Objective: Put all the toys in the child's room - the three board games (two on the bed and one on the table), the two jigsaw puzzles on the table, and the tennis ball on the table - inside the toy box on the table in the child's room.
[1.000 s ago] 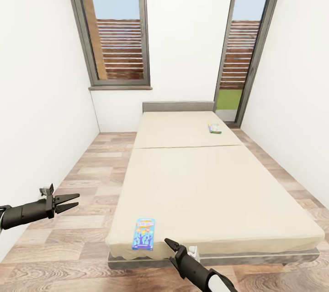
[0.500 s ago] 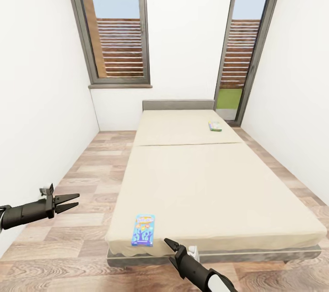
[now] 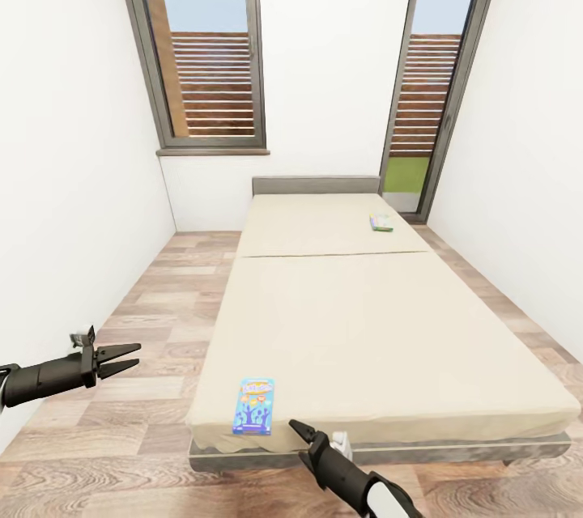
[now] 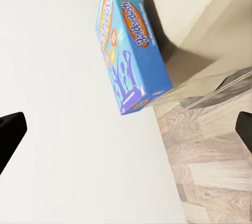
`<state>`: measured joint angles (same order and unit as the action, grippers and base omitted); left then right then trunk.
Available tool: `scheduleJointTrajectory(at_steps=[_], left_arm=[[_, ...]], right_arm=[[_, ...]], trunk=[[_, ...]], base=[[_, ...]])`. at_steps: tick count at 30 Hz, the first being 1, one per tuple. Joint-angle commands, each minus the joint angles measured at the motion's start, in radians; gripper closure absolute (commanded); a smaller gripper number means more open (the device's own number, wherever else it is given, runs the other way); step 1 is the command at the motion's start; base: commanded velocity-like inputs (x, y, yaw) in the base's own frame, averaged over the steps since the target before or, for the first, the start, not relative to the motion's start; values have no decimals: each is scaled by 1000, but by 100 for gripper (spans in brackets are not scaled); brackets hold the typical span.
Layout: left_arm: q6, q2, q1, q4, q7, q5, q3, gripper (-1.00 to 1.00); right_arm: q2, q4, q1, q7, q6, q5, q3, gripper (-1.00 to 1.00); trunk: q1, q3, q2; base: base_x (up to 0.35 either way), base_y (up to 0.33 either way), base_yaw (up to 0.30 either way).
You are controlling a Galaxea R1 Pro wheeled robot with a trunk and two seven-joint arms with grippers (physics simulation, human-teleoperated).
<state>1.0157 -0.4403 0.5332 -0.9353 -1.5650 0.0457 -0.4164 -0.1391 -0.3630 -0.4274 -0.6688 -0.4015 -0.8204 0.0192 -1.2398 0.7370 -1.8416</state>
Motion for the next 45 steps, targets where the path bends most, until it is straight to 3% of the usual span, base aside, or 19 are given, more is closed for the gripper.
scheduleJointTrajectory(at_steps=[1,10,35,45], left_arm=[[10,0,1,0,-6,5,-1,-100],[9,0,1,0,-6,5,-1,-100],[9,0,1,0,-6,5,-1,-100],[9,0,1,0,-6,5,-1,-100]], right_arm=[[0,-6,0,0,-8,-4,-7,-100],[1,-29,-1,1,-8,13,-83,-100],[2,-33,-1,2,-8,15,-99,-100],[3,-33,-1,2,-8,15,-98,-100]], trunk=[[0,1,0],[0,1,0],[0,1,0],[-38,32,-70]], base=[[0,0,0],[0,2,0],[0,37,0],[0,0,0]])
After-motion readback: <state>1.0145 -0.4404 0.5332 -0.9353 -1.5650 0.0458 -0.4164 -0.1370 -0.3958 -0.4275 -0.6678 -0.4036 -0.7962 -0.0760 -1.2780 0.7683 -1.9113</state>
